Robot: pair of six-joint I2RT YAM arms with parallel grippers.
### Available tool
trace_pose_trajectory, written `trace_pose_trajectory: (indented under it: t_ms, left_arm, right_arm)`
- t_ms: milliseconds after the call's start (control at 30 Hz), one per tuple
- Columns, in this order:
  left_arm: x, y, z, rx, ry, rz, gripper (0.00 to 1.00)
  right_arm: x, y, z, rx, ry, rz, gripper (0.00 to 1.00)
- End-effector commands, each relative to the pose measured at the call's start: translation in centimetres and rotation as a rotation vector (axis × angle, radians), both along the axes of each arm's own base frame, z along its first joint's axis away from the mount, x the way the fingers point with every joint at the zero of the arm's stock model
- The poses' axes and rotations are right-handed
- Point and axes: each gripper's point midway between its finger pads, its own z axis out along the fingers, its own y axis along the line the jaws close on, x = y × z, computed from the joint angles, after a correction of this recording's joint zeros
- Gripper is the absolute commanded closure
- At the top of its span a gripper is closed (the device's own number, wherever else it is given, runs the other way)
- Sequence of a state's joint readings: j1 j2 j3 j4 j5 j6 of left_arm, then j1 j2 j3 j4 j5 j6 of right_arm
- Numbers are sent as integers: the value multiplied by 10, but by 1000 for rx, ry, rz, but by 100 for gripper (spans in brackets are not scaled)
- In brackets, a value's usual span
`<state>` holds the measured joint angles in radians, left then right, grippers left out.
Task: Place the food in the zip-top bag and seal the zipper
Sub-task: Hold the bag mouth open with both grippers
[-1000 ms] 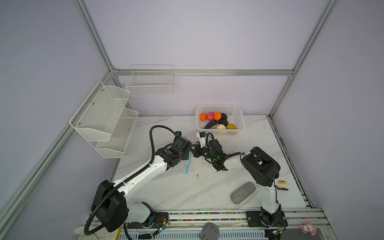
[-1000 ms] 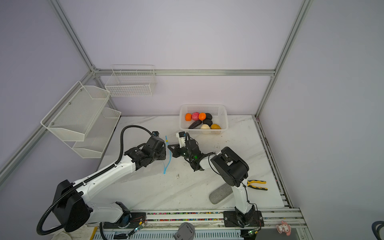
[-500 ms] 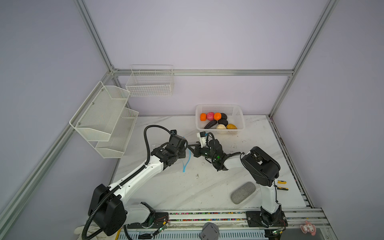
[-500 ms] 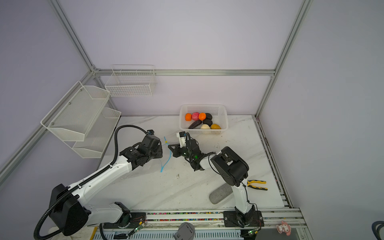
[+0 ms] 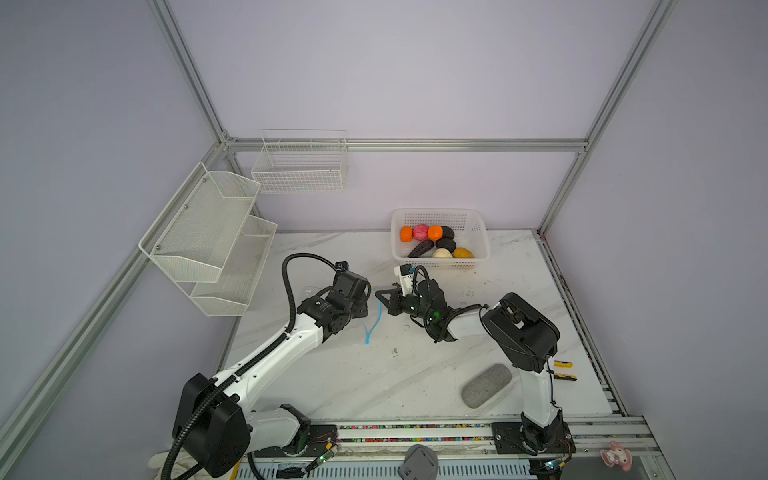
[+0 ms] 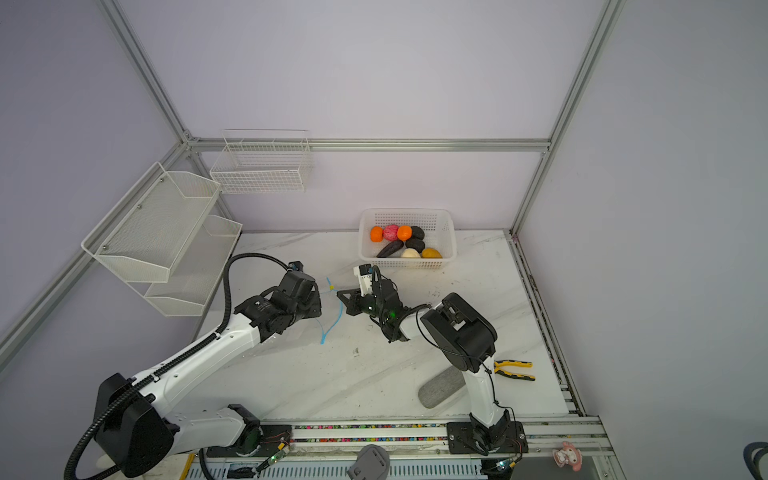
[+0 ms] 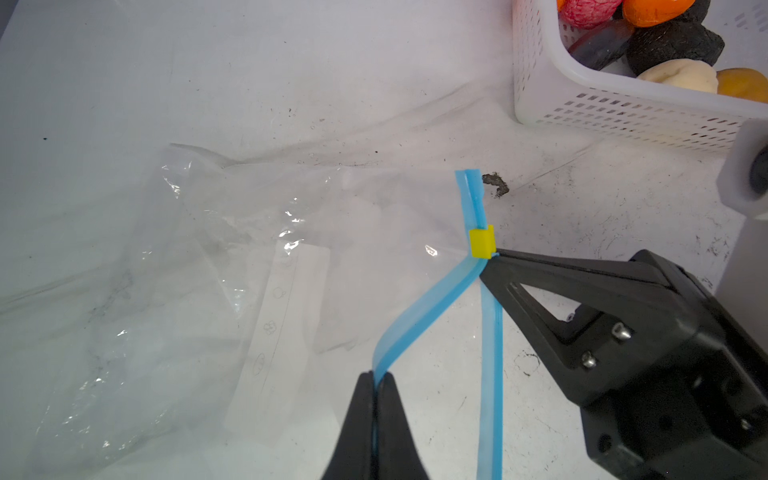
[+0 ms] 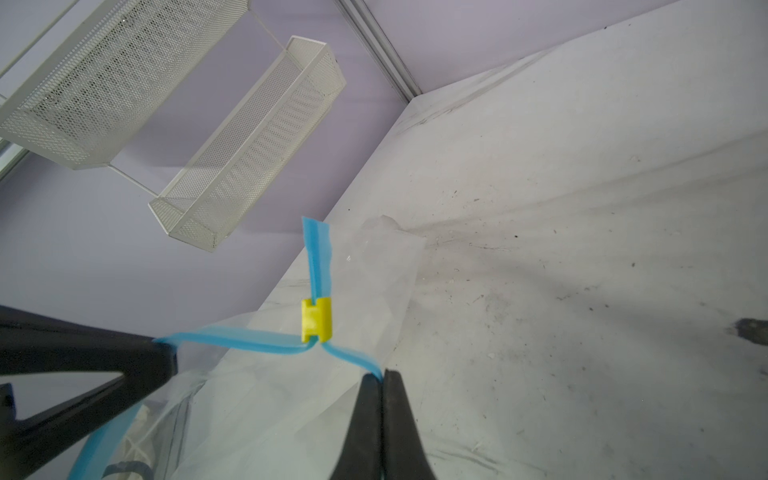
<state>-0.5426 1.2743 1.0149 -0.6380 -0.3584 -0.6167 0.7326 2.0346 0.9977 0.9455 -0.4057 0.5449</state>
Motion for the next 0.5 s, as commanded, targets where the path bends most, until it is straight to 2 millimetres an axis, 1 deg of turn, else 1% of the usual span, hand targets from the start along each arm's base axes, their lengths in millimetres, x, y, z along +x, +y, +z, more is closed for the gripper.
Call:
trace_pose_trajectory:
  t_ms: [0, 233, 467]
  left_arm:
    - [-5, 16, -3, 10, -5, 49, 100]
    - [-6, 24, -7, 6, 8, 66, 100]
    - [-4, 19, -6, -16, 13, 57, 100]
  right_arm:
    - [11, -15, -18, -29, 28, -60, 100]
    - [10, -19, -22, -42, 26, -69, 100]
    - [10, -19, -23, -45, 21, -66, 100]
